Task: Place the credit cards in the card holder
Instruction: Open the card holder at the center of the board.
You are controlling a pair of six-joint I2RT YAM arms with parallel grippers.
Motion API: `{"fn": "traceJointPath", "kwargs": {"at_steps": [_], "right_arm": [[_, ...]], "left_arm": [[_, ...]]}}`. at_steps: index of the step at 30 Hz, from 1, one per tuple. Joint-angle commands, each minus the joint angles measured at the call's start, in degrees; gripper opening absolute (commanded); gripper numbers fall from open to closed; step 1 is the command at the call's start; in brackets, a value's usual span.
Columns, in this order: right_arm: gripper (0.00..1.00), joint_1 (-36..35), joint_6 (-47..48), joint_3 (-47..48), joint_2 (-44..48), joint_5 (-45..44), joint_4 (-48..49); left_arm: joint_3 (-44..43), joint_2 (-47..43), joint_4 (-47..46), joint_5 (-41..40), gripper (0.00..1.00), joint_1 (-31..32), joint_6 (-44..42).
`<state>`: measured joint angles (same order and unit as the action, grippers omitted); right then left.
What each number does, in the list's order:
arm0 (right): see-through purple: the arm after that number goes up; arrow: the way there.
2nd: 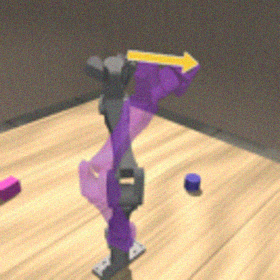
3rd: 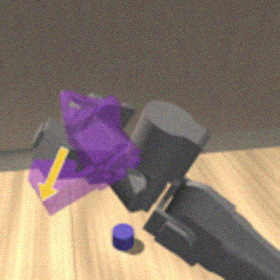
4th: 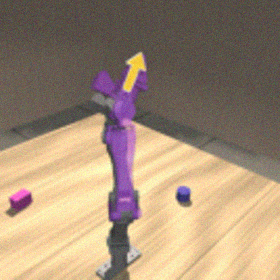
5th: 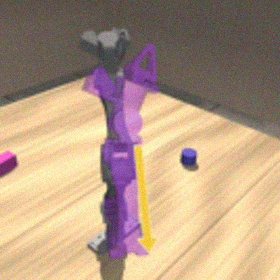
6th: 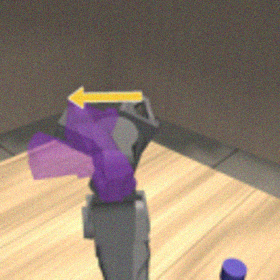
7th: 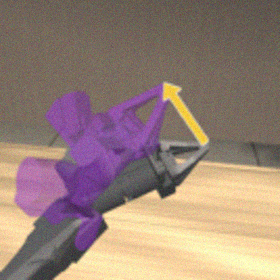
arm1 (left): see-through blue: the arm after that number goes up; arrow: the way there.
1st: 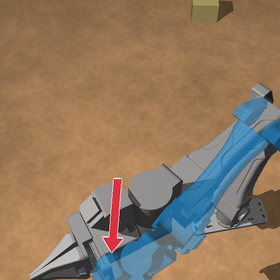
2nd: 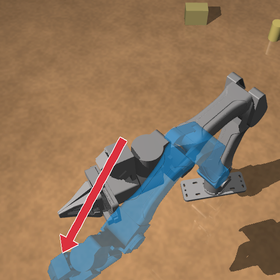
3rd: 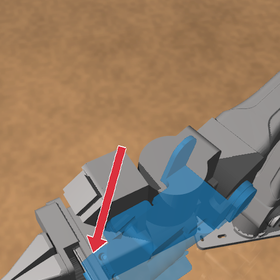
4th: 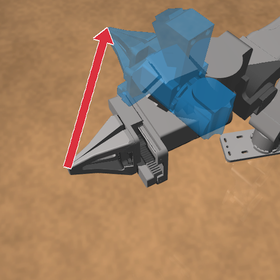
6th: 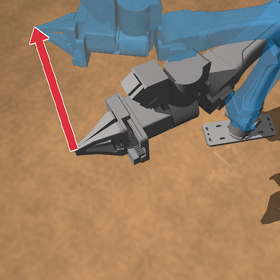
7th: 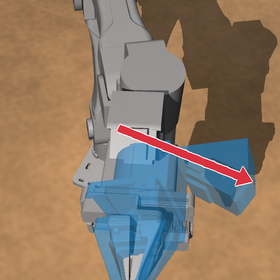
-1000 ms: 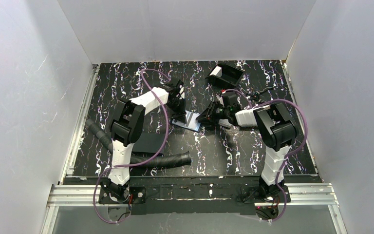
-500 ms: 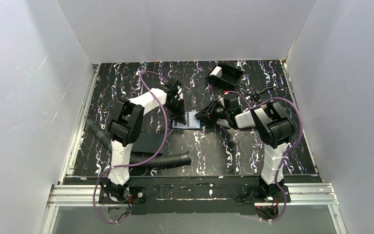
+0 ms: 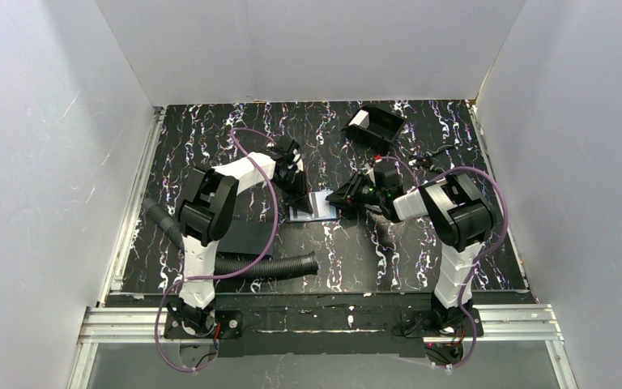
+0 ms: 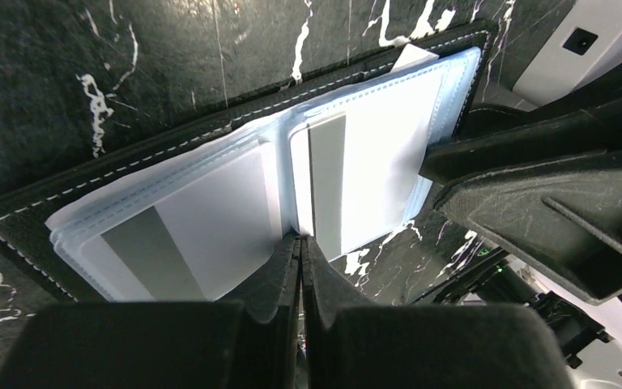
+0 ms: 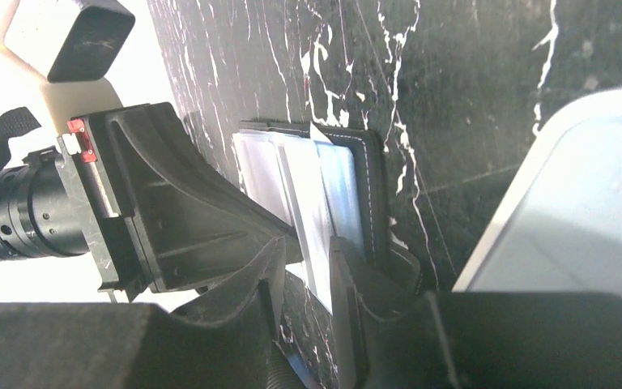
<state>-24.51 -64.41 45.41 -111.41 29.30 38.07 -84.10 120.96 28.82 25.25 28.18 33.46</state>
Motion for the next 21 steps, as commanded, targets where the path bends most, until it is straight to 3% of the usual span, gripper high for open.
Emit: {"fn": "traceJointPath", "kwargs": {"at_steps": [1, 11, 16, 21], "right_arm": [[0.37, -2.39, 3.93, -1.37, 2.7, 2.48, -5.3], [0.37, -3.65, 0.34, -0.02, 6.43, 5.66, -1.7], [0.37, -3.86, 0.2, 1.25, 6.58, 6.24, -2.16], [0.36, -5.33, -2.06, 2.14, 5.06, 6.79, 0.91]], "left_arm": [[4.22, 1.74, -2.18, -2.52, 0.0, 1.32, 0.93], [6.0, 0.12, -4.0, -1.46, 0.0, 0.73, 1.96], [6.27, -3.4, -2.8, -3.68, 0.08, 0.73, 0.7], [6.07, -4.19, -1.89, -4.19, 0.07, 0.74, 0.11]]}}
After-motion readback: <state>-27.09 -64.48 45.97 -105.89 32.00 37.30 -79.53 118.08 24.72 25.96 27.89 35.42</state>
